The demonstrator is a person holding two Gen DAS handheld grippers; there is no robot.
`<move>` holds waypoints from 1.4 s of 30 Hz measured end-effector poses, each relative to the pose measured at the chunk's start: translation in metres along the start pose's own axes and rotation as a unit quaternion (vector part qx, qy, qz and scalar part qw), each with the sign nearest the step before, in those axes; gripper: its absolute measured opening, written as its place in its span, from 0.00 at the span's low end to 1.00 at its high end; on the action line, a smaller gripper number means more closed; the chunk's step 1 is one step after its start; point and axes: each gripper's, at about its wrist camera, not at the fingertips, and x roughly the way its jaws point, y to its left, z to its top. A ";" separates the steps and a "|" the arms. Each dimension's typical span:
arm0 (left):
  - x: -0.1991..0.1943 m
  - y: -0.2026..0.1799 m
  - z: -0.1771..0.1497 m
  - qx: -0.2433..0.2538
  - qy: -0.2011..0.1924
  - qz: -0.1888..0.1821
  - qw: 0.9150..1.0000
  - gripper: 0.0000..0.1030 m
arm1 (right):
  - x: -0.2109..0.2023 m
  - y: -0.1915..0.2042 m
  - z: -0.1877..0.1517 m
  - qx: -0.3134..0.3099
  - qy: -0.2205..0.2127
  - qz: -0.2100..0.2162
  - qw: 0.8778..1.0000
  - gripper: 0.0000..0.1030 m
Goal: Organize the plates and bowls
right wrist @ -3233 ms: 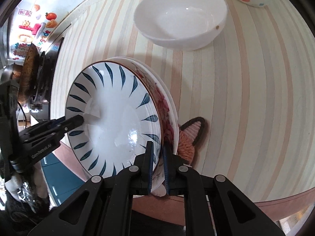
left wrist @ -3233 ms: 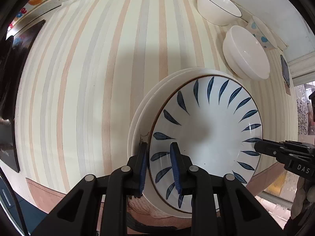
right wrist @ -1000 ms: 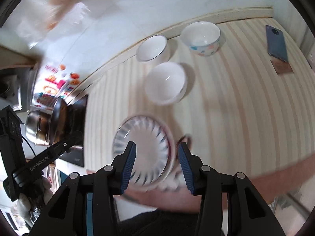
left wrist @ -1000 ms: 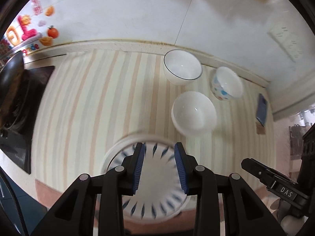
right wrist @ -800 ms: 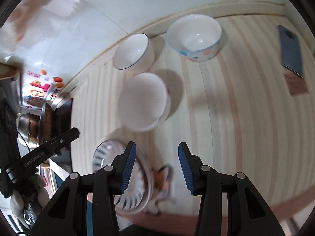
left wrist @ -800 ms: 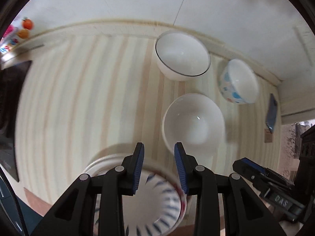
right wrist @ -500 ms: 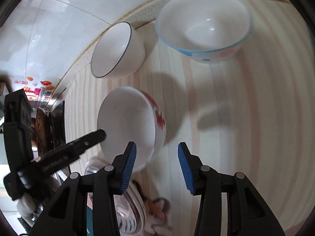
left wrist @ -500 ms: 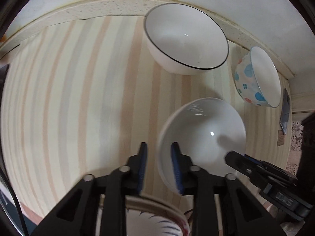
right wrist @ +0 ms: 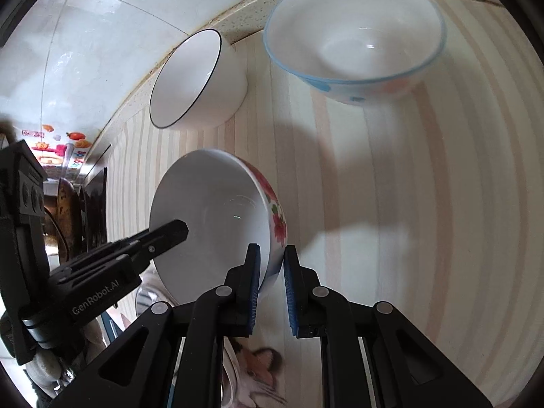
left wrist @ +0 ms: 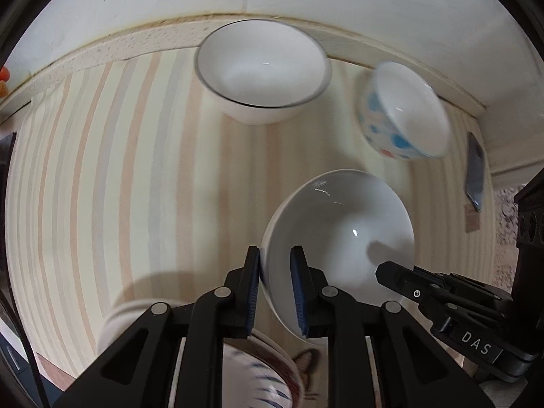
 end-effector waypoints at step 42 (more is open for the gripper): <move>0.039 -0.129 -0.112 0.128 0.058 0.018 0.990 0.15 | -0.063 -0.112 -0.142 0.051 0.004 -0.035 0.998 0.15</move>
